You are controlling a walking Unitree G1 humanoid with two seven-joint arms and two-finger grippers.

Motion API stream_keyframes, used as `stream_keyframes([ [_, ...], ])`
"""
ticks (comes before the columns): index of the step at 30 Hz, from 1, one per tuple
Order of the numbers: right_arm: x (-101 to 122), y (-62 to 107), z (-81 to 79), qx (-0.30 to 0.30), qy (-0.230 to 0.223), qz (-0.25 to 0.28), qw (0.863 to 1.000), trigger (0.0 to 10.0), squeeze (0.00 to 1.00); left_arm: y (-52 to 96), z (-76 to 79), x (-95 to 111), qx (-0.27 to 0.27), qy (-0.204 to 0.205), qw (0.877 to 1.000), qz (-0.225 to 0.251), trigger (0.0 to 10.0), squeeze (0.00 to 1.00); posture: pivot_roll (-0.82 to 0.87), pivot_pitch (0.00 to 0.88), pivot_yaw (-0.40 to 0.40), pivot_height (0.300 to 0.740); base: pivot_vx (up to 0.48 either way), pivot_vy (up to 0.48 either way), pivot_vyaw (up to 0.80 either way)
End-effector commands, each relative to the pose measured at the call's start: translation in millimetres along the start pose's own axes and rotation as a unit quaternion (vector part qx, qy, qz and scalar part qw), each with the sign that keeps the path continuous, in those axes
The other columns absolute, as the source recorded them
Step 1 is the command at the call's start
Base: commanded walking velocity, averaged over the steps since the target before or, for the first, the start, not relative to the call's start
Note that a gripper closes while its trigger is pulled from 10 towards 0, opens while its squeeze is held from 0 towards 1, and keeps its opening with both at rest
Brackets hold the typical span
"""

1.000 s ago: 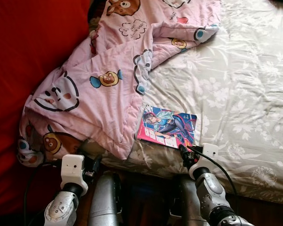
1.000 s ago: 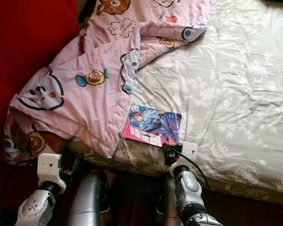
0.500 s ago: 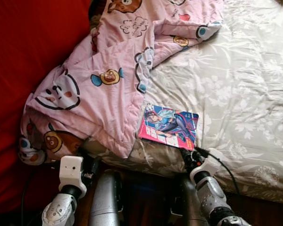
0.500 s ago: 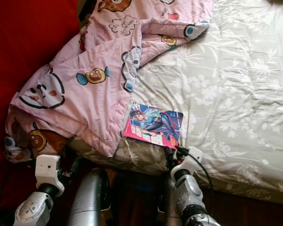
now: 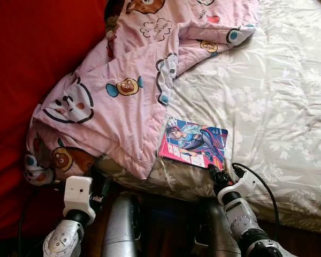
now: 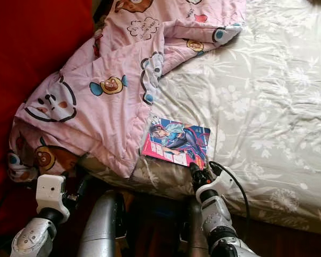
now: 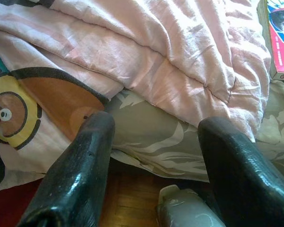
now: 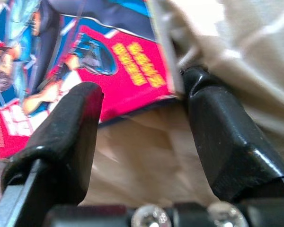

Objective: Clean up the room

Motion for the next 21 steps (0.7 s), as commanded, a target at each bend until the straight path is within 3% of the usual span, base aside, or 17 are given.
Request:
stream_keyframes([
  [1, -13.8, 5.4, 8.7, -0.015, -0.021, -0.021, 0.999, 10.0, 0.00, 6.4, 1.1, -7.0, -0.006, -0.008, 1.000, -0.019, 10.0, 0.00, 0.22, 0.409, 0.045, 0.602, 0.000, 0.000, 0.00],
  [7, -20.5, 6.7, 9.0, -0.013, -0.058, -0.025, 0.998, 10.0, 0.00, 8.7, 1.9, -3.8, -0.010, -0.017, 1.000, -0.016, 10.0, 0.00, 0.24, 0.419, 0.050, 0.602, 0.000, 0.000, 0.00],
  [8, -19.4, 8.1, 13.0, -0.025, -0.085, -0.015, 0.996, 10.0, 0.00, 10.4, 2.3, -2.5, -0.013, -0.021, 1.000, -0.014, 10.0, 0.00, 0.25, 0.424, 0.051, 0.602, 0.000, 0.000, 0.00],
  [15, -15.0, 11.0, 21.7, -0.046, -0.163, 0.011, 0.986, 10.0, 0.00, 14.2, 4.9, 1.7, -0.019, -0.030, 0.999, -0.010, 10.0, 0.00, 0.25, 0.435, 0.050, 0.602, 0.000, 0.000, 0.00],
  [21, -13.4, 6.1, 12.6, -0.025, -0.201, 0.010, 0.979, 10.0, 0.00, 17.5, 8.7, 4.6, -0.024, -0.035, 0.999, -0.008, 10.0, 0.00, 0.26, 0.442, 0.046, 0.602, 0.000, 0.000, 0.00],
])
Point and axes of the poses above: a point about 5 cm out from each wrist's last joint towards the gripper, its own y axis pointing back from the gripper into the wrist, its own x axis along the axis of the wrist's last joint, z = x × y, the point moved 3 cm from there along -y, pointing out of the wrist towards the gripper, and after that the axes turned 10 degrees about -y, right-handed, at the moved point
